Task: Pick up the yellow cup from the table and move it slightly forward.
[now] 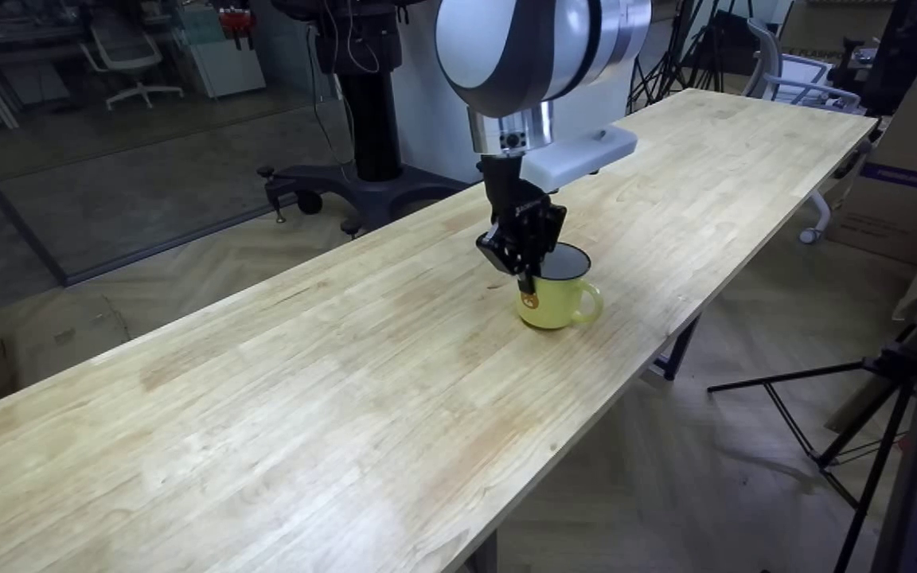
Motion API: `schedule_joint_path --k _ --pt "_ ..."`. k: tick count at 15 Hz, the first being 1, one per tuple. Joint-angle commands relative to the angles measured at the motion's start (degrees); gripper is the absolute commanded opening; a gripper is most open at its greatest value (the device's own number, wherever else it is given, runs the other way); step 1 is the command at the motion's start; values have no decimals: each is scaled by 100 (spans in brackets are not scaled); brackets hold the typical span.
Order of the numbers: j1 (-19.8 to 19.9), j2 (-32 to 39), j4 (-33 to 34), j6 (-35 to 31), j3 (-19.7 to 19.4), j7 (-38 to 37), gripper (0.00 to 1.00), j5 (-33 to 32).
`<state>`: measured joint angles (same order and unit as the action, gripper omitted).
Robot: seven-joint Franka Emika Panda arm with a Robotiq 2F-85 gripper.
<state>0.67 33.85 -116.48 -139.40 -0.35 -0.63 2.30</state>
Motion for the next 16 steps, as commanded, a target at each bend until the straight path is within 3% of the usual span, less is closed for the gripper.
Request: schedule_joint_path --k 1,3,4,11,16 --pt "9 8 23 28 7 -3 11 -7" --pt "9 11 29 35 7 -3 11 -7" --pt "9 11 31 38 7 -3 3 -7" --pt "-111 498 711 4 -188 -428 3 -117" --pt "-138 954 1559 237 -263 -593 3 -155"
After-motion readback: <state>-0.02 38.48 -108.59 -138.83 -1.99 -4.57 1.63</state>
